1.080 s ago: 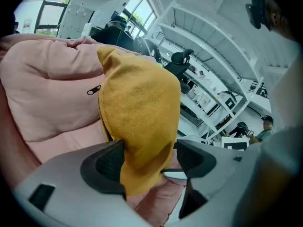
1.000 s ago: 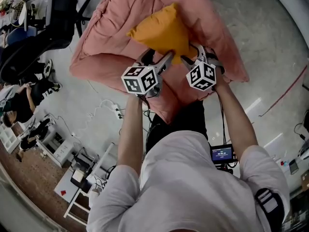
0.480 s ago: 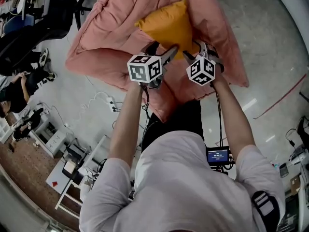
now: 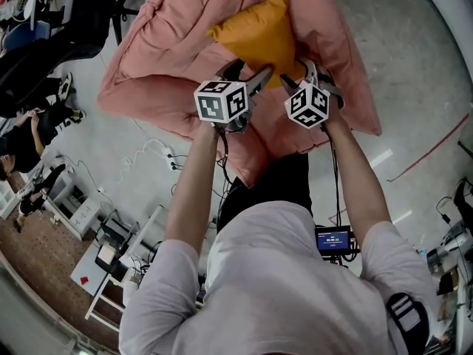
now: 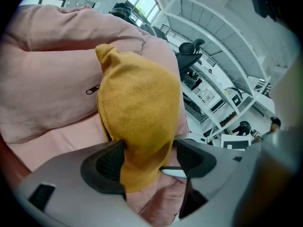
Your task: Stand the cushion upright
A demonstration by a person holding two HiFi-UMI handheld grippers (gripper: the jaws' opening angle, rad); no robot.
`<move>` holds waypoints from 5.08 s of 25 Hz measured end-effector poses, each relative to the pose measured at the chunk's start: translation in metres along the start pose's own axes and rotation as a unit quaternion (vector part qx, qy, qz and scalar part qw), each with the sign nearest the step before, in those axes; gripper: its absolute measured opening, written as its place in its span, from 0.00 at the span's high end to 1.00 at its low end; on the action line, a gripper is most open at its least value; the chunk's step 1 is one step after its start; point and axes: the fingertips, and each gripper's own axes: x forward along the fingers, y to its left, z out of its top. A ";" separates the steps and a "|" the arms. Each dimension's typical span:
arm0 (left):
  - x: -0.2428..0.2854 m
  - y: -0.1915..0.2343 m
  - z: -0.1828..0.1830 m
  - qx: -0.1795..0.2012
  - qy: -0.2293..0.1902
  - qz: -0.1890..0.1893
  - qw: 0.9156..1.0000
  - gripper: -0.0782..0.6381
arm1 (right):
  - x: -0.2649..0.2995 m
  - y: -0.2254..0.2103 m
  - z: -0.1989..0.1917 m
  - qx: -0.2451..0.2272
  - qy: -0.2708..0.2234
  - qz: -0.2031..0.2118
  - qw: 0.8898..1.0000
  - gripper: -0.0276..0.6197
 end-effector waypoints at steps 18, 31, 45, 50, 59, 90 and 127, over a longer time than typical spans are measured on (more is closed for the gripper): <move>0.027 0.033 0.001 -0.014 0.005 0.037 0.999 0.39 | 0.034 -0.005 -0.001 0.021 0.007 0.009 1.000 0.47; 0.017 0.025 -0.005 -0.046 -0.014 0.043 0.998 0.39 | 0.018 0.000 -0.007 0.029 -0.018 0.009 0.999 0.47; -0.039 0.019 -0.029 -0.091 -0.065 0.081 0.990 0.39 | -0.028 0.013 0.010 0.114 -0.052 -0.039 0.991 0.47; -0.067 0.006 -0.045 -0.077 -0.096 0.100 0.987 0.48 | -0.053 0.032 0.024 0.144 -0.079 -0.042 0.986 0.53; -0.131 -0.025 -0.078 -0.088 -0.145 0.146 0.975 0.78 | -0.126 0.051 0.054 0.191 -0.136 -0.093 0.968 0.85; -0.402 -0.187 -0.168 0.035 -0.392 0.224 0.891 0.87 | -0.407 0.241 0.139 0.050 -0.294 -0.157 0.942 0.95; -0.422 -0.472 -0.259 0.054 -0.427 0.286 0.856 0.87 | -0.655 0.249 0.000 0.060 -0.391 -0.112 0.912 0.95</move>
